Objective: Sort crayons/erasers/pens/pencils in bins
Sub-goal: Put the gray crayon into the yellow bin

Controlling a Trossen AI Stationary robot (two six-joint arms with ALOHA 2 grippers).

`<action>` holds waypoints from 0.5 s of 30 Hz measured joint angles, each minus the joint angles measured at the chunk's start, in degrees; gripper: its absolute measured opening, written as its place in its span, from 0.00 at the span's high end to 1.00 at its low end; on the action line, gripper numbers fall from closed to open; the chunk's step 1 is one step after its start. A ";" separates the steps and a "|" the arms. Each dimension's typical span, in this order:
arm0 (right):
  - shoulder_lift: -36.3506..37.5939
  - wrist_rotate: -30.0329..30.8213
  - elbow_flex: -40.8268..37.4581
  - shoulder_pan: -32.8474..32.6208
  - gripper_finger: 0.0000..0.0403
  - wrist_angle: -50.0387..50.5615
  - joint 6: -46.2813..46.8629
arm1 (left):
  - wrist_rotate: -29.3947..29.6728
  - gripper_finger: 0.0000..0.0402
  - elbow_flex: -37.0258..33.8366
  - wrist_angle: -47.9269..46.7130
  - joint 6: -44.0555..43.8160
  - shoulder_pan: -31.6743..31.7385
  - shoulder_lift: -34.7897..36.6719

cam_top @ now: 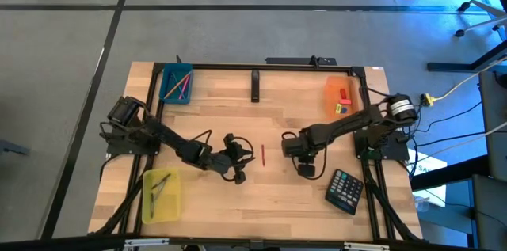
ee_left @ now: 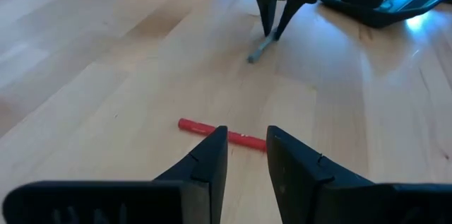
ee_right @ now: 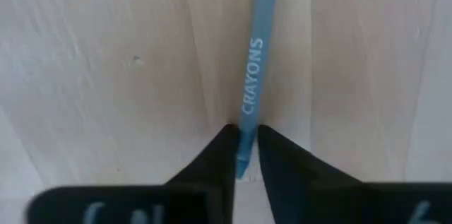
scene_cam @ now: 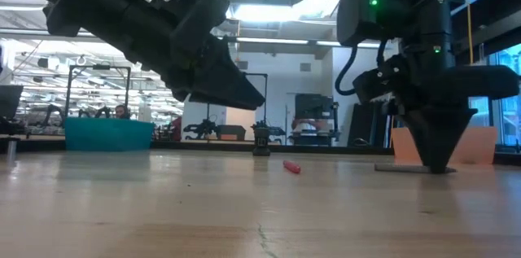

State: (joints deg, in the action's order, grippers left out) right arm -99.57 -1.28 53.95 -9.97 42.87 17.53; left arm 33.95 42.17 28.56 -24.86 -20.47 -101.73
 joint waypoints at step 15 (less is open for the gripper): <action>-0.74 2.05 2.43 0.06 0.90 -1.48 -3.04 | 6.31 0.77 0.00 0.31 0.05 -0.04 0.00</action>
State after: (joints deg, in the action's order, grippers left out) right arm -100.31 0.76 56.38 -9.91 41.39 14.49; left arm 40.26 42.17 28.87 -24.80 -20.51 -101.73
